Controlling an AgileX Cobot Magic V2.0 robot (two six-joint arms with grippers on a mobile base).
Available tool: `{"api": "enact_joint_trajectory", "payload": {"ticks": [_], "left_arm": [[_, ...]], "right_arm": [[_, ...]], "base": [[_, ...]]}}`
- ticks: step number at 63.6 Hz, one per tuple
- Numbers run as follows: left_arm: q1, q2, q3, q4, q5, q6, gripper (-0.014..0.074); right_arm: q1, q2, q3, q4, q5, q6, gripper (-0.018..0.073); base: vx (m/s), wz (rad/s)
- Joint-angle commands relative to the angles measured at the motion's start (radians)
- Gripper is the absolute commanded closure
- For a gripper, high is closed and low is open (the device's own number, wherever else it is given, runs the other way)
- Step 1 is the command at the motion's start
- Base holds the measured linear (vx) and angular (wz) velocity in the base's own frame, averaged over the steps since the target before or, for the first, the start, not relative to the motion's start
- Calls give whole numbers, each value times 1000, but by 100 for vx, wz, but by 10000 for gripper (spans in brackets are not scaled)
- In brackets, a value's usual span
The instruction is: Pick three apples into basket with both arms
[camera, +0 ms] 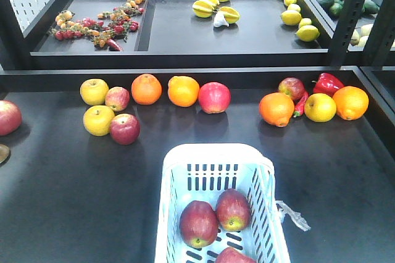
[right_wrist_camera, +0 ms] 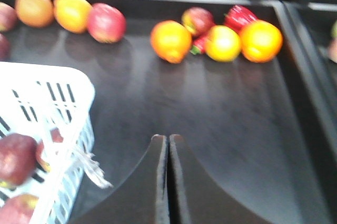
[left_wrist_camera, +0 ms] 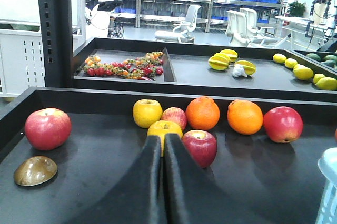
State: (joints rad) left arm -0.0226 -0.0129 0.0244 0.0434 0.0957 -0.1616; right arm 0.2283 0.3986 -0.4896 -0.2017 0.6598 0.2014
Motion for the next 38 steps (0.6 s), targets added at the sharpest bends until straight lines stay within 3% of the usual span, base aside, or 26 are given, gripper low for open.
{"api": "enact_joint_trajectory", "payload": {"ticks": [1,17,38], "left_arm": [[2,-14,23,-9,-80,-8,603],[2,-14,23,-9,-80,-8,603],[2,-14,23,-9,-79,-8,603]], "right_arm": [[-12,-49,87,1,-224,-9,568],[-160,-245,354,128,-472,-23,568],[-171,-417,533,154,-627,-46,568]], "base": [[0,0],[0,0],[0,0]]}}
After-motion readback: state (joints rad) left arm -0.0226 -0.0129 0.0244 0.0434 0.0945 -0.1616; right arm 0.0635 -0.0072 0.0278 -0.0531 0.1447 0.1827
